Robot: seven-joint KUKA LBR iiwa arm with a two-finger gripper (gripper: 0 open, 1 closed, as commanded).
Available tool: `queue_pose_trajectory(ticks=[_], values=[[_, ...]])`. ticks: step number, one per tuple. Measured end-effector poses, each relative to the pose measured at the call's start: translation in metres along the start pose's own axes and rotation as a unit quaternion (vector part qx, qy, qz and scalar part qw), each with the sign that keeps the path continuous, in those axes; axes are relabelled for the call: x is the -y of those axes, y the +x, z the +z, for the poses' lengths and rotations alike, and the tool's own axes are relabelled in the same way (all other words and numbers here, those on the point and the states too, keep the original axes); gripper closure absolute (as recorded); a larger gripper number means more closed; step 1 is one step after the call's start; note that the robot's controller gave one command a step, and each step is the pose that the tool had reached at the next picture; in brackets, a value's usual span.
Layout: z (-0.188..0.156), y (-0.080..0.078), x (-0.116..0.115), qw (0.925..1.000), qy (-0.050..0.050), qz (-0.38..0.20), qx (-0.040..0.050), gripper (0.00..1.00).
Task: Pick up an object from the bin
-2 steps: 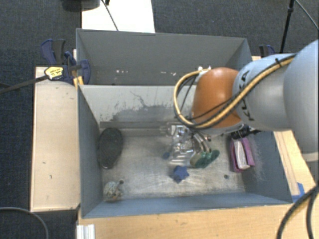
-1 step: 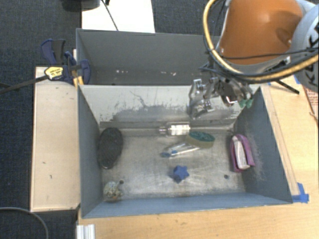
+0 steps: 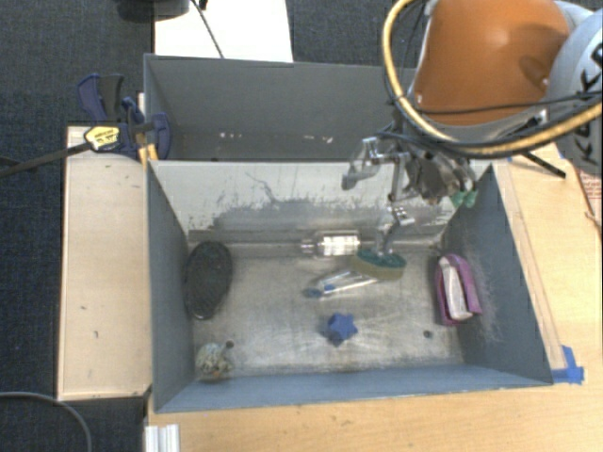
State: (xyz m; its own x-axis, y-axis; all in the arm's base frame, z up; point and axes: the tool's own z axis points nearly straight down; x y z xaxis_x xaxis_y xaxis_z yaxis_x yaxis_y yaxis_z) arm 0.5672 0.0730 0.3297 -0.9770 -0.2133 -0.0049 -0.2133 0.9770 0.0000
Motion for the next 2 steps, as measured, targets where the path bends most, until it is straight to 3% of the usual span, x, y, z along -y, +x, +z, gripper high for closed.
queue_pose_trajectory(ticks=[1,2], values=[[0.139,-0.012,-0.018,0.9947,-0.001,-0.102,-0.004,0.0],[0.225,0.003,0.01,0.9994,0.0,0.034,0.007,0.0]])
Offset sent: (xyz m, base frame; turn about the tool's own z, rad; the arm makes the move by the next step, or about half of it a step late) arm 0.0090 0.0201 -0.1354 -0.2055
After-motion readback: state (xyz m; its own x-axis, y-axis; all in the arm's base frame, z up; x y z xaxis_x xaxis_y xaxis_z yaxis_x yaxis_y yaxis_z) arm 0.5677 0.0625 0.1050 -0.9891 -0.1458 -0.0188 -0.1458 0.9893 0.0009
